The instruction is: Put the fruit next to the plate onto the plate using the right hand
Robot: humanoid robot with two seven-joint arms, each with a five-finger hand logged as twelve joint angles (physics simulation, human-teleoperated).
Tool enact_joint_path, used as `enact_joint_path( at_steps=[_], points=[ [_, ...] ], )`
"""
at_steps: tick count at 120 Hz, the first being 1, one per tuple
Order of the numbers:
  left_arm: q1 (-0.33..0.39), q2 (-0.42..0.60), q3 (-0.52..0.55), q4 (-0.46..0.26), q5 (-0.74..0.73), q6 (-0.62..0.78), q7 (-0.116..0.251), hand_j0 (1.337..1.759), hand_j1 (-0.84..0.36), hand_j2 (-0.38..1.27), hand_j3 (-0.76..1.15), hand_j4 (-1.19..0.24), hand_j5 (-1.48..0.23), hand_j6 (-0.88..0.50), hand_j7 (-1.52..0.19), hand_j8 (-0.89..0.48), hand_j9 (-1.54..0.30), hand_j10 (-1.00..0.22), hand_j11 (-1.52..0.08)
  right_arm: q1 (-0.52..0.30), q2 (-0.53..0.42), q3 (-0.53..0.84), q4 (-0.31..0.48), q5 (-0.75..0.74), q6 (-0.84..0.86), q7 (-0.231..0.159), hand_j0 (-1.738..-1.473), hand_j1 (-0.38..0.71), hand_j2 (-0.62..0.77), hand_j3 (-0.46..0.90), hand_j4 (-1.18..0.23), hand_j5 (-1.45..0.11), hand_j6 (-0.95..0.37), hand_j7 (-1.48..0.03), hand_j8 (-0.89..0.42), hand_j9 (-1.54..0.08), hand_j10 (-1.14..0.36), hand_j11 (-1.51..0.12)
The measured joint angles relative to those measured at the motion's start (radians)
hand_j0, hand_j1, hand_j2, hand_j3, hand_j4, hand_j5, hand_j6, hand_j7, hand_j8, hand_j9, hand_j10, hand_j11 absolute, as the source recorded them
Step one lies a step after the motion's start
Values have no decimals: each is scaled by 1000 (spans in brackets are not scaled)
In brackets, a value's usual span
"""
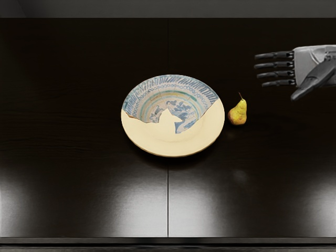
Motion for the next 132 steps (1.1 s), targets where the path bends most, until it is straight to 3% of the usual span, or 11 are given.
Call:
enact_joint_path(
  at_steps=[38,58,80,108,132],
  points=[
    [0,0,0,0,0,0,0,1658,349,0,0,0,0,0,0,0,0,0,0,30,35,-5,-1,-22,0,0,-1658,-316,-6,0,-26,-35,-25,-36,-26,-35,-26,-35],
    [0,0,0,0,0,0,0,1658,349,0,0,0,0,0,0,0,0,0,0,115,105,-33,2,-165,0,0,-1658,-316,-6,0,-26,-36,-26,-36,-26,-36,-27,-36],
    [0,0,0,0,0,0,0,1658,349,0,0,0,0,0,0,0,0,0,0,254,153,-166,0,-325,0,0,-1658,-316,-6,0,-28,-36,-28,-36,-28,-36,-28,-36],
    [-2,0,1,0,0,0,0,1658,349,0,0,0,0,0,0,0,0,0,0,300,183,-237,-15,-500,-8,0,-1658,-315,-6,0,-30,-37,-31,-37,-30,-37,-30,-37],
    [0,0,2,0,0,0,0,1658,349,0,0,0,0,0,0,0,0,0,0,347,229,-371,-16,-597,-212,0,-1658,-315,-6,0,-32,-38,-32,-38,-32,-38,-31,-38]
  ],
)
